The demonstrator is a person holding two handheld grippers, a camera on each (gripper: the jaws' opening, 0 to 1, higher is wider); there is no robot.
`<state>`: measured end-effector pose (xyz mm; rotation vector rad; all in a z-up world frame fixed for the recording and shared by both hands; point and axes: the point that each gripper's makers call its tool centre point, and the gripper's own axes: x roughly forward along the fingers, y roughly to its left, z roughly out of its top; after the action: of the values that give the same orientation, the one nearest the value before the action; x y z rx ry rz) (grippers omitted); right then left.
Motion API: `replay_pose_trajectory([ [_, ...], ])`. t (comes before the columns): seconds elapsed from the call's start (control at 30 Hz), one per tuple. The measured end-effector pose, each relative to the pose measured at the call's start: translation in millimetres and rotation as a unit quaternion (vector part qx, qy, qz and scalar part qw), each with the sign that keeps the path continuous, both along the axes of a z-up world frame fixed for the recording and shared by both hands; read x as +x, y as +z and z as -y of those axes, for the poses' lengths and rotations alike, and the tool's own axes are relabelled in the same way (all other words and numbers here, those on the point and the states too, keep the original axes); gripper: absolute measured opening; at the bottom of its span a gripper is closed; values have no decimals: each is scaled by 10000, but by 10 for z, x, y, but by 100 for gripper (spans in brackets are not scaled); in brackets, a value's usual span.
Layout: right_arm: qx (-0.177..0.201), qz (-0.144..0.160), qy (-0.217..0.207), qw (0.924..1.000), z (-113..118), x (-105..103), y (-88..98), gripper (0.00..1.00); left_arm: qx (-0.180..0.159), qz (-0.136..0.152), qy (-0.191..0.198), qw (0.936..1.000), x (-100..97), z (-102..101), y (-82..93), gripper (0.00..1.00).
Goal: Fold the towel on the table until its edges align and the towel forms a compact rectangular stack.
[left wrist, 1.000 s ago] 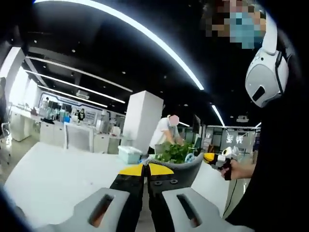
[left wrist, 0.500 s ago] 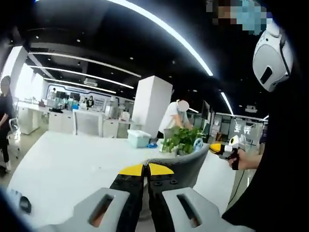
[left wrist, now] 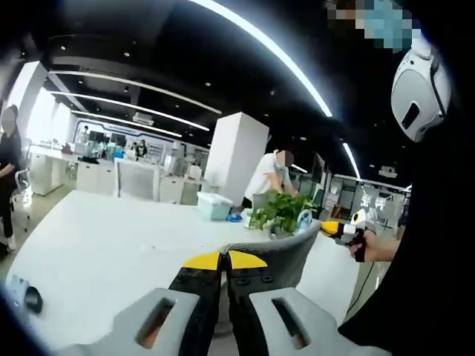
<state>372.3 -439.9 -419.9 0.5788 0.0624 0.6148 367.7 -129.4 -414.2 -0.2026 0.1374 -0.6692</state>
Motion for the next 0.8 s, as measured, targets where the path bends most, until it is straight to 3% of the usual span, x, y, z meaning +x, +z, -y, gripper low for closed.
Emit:
replay_pose_trajectory([
  [0.1, 64, -99, -54, 9999, 26, -4, -59, 0, -70, -212, 12, 9997, -8, 21, -36, 2],
  [0.3, 126, -90, -164, 9997, 58, -3, -136, 0, -188, -268, 69, 9994, -53, 70, -19, 2],
  [0.47, 280, -323, -405, 9983, 74, 4, -258, 0, -40, -339, -77, 9994, -54, 93, -89, 2],
  [0.8, 155, -466, -306, 9983, 73, -36, -310, 0, -118, -401, 119, 9991, -40, 67, -179, 2],
])
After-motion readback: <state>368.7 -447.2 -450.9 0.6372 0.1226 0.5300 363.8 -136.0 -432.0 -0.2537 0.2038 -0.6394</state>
